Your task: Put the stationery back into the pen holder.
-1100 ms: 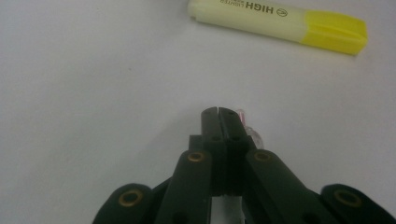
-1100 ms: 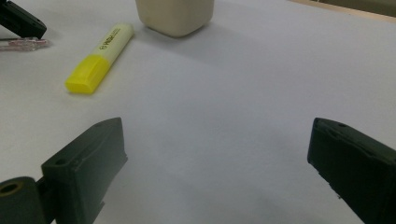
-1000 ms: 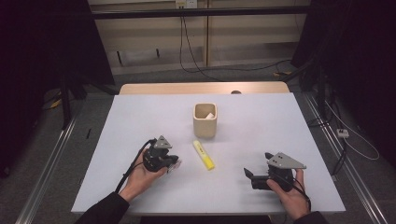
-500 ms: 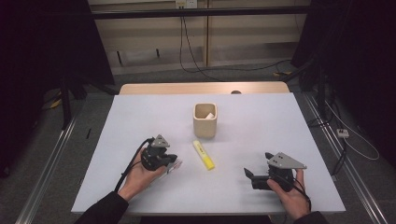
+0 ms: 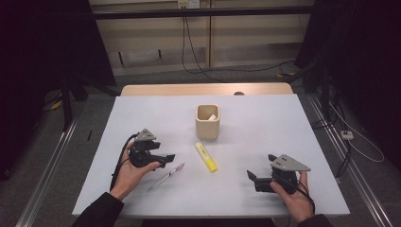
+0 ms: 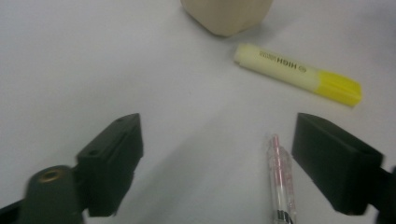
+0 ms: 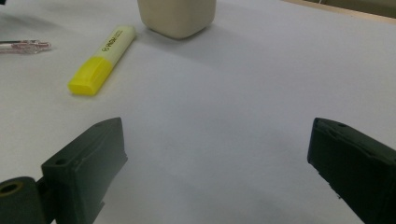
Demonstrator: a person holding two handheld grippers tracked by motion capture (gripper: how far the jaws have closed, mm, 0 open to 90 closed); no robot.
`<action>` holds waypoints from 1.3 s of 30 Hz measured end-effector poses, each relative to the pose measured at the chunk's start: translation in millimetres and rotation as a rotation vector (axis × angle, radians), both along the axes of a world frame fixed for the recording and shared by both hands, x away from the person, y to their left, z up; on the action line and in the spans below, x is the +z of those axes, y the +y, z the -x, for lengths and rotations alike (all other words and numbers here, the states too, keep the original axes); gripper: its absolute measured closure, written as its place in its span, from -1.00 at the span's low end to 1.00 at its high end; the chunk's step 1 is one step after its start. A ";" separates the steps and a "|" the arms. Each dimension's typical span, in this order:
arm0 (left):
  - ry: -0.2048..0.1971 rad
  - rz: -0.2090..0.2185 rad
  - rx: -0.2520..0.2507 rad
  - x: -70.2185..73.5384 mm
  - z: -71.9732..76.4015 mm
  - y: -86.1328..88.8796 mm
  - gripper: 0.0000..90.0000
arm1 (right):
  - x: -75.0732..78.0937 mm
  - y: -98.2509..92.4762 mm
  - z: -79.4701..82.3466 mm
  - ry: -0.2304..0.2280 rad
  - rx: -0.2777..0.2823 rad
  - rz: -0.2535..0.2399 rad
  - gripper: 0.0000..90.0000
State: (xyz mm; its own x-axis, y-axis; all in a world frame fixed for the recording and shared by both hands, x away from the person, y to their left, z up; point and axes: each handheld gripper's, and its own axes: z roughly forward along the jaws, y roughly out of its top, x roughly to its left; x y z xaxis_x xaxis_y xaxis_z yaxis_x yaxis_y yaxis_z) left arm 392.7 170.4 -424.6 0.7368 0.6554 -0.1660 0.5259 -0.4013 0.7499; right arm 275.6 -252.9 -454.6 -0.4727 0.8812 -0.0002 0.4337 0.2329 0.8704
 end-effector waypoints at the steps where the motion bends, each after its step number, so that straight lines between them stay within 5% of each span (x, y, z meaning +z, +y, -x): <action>1: -0.005 0.001 0.009 1.7 0.5 2.0 -0.74 | 0.0 -0.1 -0.2 -0.001 0.000 -0.001 -0.91; 6: -0.062 -0.016 -0.001 15.1 7.0 9.2 -0.85 | 0.1 -0.1 0.0 -0.002 -0.001 0.000 -0.91; 10: -0.077 -0.004 -0.015 24.1 15.2 14.5 -0.85 | 0.2 0.0 0.2 -0.002 -0.003 0.001 -0.91; 13: -0.072 -0.045 0.007 22.6 23.4 17.6 -0.85 | 0.1 0.3 0.3 -0.001 -0.004 0.003 -0.91; 19: 0.010 -0.075 -0.010 22.3 34.6 23.5 -0.79 | -0.2 0.2 -0.6 -0.002 -0.006 0.004 -0.91; 23: 0.009 -0.104 -0.034 29.8 44.8 26.0 -0.76 | -0.4 0.4 -0.3 -0.001 -0.006 0.005 -0.91; 30: 0.089 -0.153 -0.071 10.3 51.3 29.3 -0.77 | 0.2 0.3 0.5 -0.001 -0.010 0.009 -0.91; 39: 0.147 -0.227 -0.102 5.1 60.8 27.5 -0.73 | 0.5 1.0 0.6 -0.005 -0.007 0.011 -0.91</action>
